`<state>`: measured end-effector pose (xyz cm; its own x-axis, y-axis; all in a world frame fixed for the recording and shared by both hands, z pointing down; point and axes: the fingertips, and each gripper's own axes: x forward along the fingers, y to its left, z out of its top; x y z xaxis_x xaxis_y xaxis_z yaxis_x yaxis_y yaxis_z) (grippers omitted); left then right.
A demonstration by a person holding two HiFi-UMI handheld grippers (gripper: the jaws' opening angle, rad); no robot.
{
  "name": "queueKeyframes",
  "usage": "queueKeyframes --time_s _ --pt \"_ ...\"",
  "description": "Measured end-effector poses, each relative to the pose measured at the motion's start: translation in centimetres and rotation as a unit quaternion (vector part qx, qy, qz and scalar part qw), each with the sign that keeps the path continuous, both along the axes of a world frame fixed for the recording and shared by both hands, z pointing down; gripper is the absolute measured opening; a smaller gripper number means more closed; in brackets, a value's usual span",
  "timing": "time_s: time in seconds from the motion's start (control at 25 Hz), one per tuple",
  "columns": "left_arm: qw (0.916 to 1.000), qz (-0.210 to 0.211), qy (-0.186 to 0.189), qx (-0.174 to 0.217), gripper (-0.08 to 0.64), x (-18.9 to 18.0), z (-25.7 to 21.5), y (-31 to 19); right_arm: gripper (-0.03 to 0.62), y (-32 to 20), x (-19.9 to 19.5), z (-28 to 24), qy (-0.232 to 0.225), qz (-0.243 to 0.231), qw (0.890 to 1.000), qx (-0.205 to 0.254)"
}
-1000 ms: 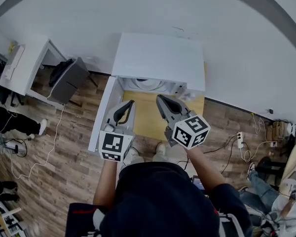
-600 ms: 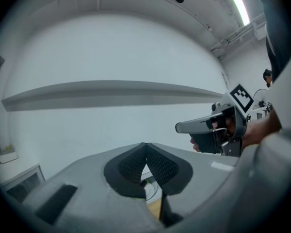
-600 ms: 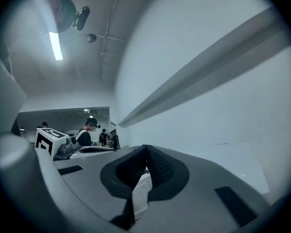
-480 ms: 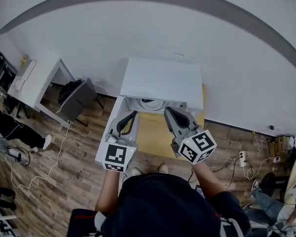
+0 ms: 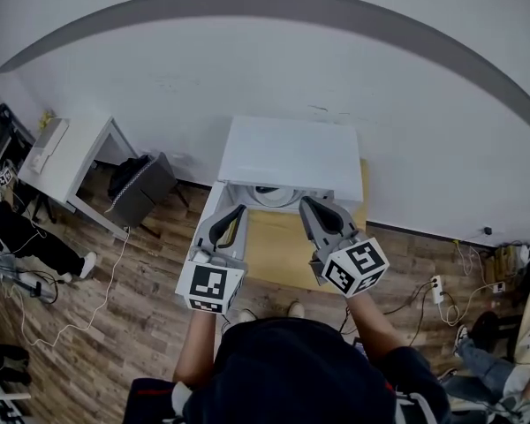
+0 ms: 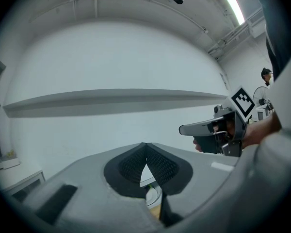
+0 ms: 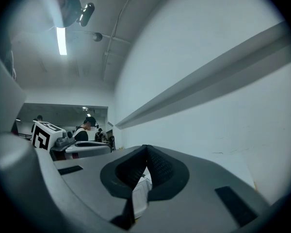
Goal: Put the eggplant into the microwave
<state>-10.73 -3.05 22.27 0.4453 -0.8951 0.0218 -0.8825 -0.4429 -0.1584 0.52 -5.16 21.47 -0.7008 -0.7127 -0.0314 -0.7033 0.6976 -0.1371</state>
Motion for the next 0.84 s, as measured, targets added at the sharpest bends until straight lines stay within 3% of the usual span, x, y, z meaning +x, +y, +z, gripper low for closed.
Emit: queueKeyframes --time_s 0.84 --pt "0.9997 -0.015 -0.019 0.002 0.014 -0.3 0.1 -0.5 0.011 -1.1 0.4 0.5 -0.003 -0.001 1.000 -0.005"
